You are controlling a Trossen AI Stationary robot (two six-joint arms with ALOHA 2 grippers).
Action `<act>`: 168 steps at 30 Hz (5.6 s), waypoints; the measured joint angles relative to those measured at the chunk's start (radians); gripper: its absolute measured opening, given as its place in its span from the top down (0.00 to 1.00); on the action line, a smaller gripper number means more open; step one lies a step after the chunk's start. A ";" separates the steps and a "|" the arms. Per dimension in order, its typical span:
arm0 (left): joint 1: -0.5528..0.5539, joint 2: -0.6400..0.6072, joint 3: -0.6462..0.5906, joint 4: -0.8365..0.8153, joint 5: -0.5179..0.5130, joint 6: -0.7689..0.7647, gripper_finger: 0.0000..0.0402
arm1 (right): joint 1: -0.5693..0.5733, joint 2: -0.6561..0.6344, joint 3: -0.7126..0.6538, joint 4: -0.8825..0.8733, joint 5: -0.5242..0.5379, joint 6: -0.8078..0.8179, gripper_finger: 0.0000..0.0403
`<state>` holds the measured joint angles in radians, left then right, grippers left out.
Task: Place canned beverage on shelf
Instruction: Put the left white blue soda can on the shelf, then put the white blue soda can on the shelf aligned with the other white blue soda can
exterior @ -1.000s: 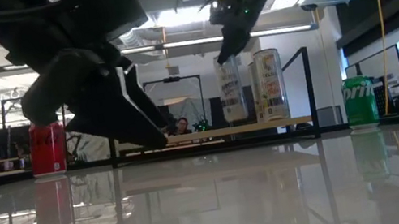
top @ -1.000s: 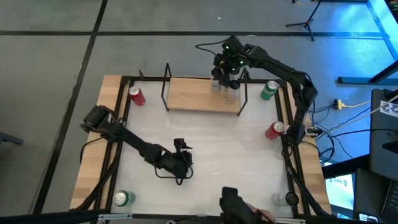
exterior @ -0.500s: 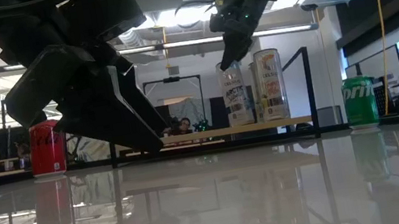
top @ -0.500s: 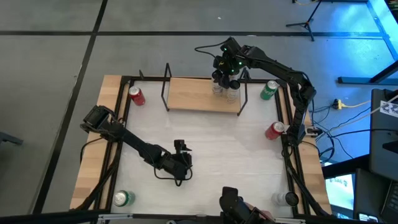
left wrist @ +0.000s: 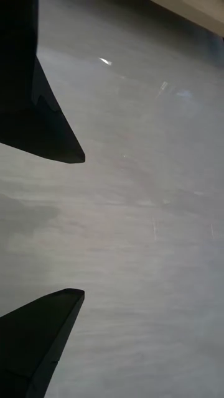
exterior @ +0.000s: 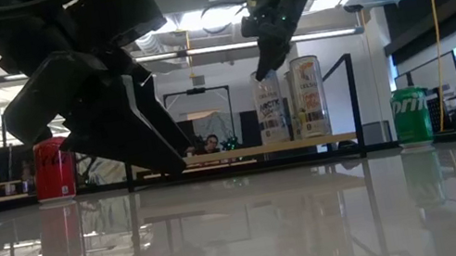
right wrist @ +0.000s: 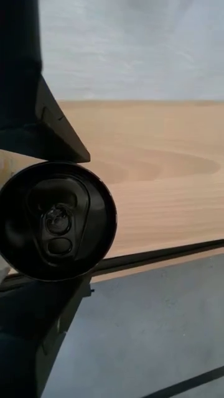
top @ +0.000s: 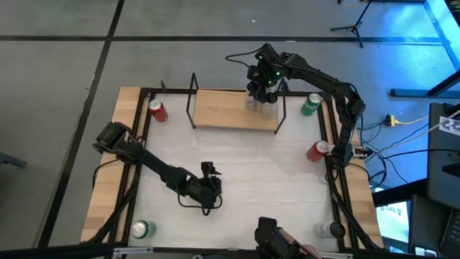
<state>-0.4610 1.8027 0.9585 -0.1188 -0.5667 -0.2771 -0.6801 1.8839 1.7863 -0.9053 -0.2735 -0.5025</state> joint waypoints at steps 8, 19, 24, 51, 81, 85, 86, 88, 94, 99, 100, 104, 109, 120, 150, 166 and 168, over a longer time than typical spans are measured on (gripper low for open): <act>0.002 0.000 0.000 0.000 0.000 0.000 0.16 | 0.000 -0.030 0.000 -0.009 0.023 0.001 0.31; 0.002 0.000 0.000 0.000 0.001 0.000 0.16 | 0.000 -0.054 0.000 -0.014 0.019 0.024 0.30; 0.002 0.000 0.000 0.001 0.001 0.000 0.16 | 0.000 -0.054 0.000 -0.011 -0.008 0.051 0.30; 0.003 0.000 0.000 0.008 0.000 0.000 0.16 | 0.000 -0.047 -0.050 0.012 0.041 0.083 0.30; 0.003 0.000 0.000 0.015 -0.051 -0.007 0.16 | 0.028 -0.049 -0.049 -0.012 0.160 0.071 0.12; 0.003 0.000 0.000 0.016 -0.051 -0.002 0.16 | 0.050 -0.050 -0.001 -0.043 0.211 0.052 0.10; 0.003 0.000 0.000 0.016 -0.051 -0.002 0.16 | 0.055 -0.051 0.017 -0.055 0.213 0.050 0.10; 0.003 0.000 0.000 0.016 -0.051 -0.001 0.16 | 0.067 -0.051 0.064 -0.090 0.212 0.048 0.10; 0.003 0.000 0.000 0.020 -0.049 -0.001 0.16 | 0.124 -0.052 0.241 -0.272 0.193 0.058 0.09; 0.003 0.000 0.000 0.023 -0.042 0.000 0.16 | 0.194 -0.067 0.348 -0.458 0.062 0.149 0.09; 0.003 0.000 0.000 0.024 -0.041 0.000 0.16 | 0.211 -0.077 0.351 -0.486 0.040 0.169 0.09; 0.000 0.000 0.000 0.044 -0.034 -0.001 0.16 | 0.302 -0.139 0.308 -0.589 0.022 0.276 0.09; 0.000 0.000 0.000 0.121 0.015 -0.010 0.16 | 0.453 -0.242 0.184 -0.629 0.085 0.470 0.09; -0.013 0.000 0.000 0.306 0.121 -0.056 0.16 | 0.888 -0.537 -0.162 -0.615 0.287 1.029 0.09; -0.094 0.053 0.001 0.700 0.136 -0.030 0.16 | 1.920 -0.370 -0.289 -0.467 0.338 2.407 0.09; -0.078 0.053 0.001 0.704 0.122 -0.027 0.16 | 1.924 -0.295 -0.289 -0.478 0.254 2.459 0.09; -0.078 0.053 0.001 0.704 0.122 -0.027 0.16 | 1.924 -0.284 -0.289 -0.475 0.243 2.458 0.09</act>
<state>-0.5388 1.8557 0.9592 0.5854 -0.4446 -0.3038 1.2442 1.5998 1.4971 -1.3805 -0.0301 1.9560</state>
